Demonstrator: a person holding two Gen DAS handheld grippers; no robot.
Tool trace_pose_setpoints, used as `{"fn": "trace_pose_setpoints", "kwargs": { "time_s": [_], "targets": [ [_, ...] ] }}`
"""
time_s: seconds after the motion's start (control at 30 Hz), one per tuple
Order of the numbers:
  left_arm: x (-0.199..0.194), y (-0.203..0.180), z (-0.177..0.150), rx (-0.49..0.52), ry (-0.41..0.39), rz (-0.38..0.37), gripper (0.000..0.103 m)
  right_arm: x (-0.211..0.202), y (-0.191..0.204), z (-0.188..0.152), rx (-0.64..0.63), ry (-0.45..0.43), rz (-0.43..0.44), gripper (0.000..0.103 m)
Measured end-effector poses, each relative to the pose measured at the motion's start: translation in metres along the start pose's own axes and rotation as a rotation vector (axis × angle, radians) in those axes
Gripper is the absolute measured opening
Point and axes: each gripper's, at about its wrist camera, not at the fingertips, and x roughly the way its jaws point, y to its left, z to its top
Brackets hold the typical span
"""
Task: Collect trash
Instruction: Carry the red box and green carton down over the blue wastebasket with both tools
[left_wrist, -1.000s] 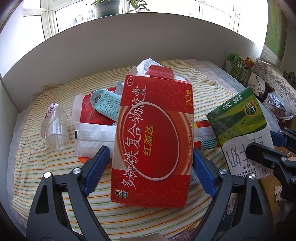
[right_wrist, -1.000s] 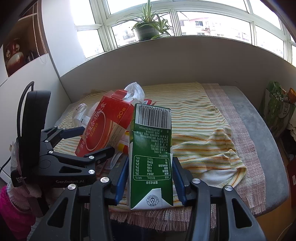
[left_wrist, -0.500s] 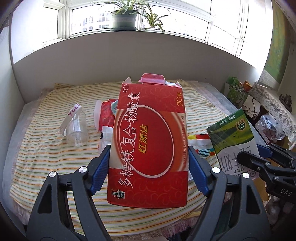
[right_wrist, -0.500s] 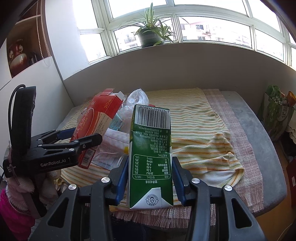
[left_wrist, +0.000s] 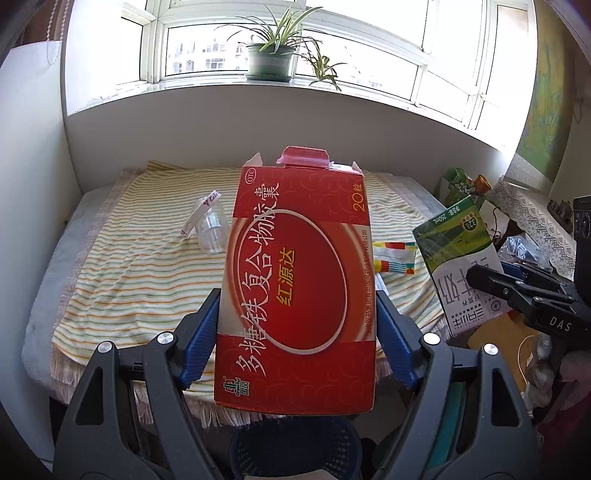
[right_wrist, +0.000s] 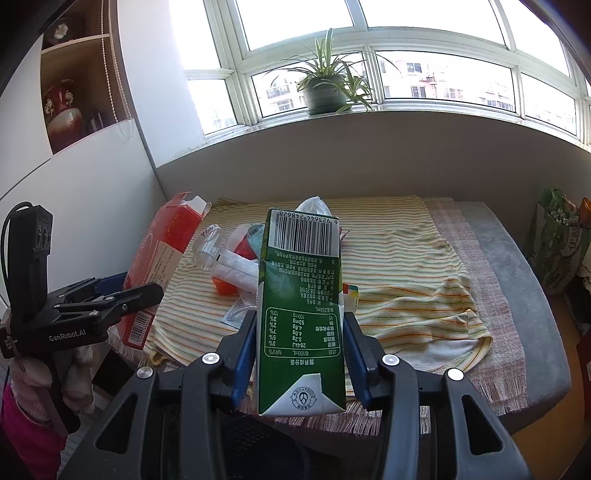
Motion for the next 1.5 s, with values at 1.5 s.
{"fn": "trace_pose_setpoints", "kwargs": {
  "time_s": [1.5],
  "targets": [
    [0.006,0.016,-0.222,-0.159,0.441,-0.002,0.080,0.046,0.068,-0.170,-0.085,0.389,0.159,0.046]
  ]
}}
